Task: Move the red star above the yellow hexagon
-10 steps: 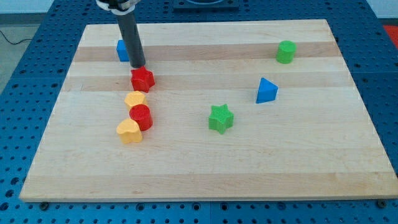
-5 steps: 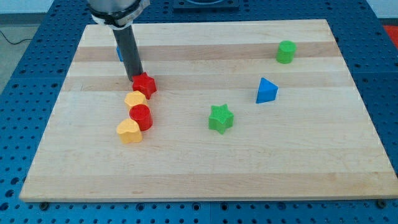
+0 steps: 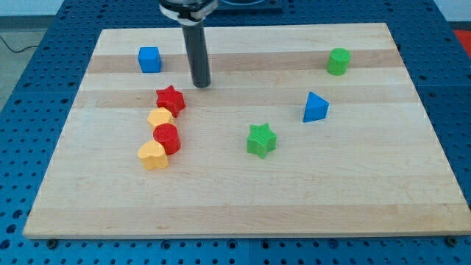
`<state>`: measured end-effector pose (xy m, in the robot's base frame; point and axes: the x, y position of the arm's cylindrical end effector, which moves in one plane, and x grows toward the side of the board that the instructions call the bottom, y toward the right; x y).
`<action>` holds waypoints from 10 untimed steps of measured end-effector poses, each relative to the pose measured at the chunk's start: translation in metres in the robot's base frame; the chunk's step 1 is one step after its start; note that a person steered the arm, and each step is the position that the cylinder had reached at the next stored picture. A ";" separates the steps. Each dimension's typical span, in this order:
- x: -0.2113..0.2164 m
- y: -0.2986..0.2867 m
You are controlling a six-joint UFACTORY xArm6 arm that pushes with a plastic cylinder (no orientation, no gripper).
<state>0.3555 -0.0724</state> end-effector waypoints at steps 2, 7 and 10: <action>0.001 -0.038; 0.000 -0.037; 0.027 -0.052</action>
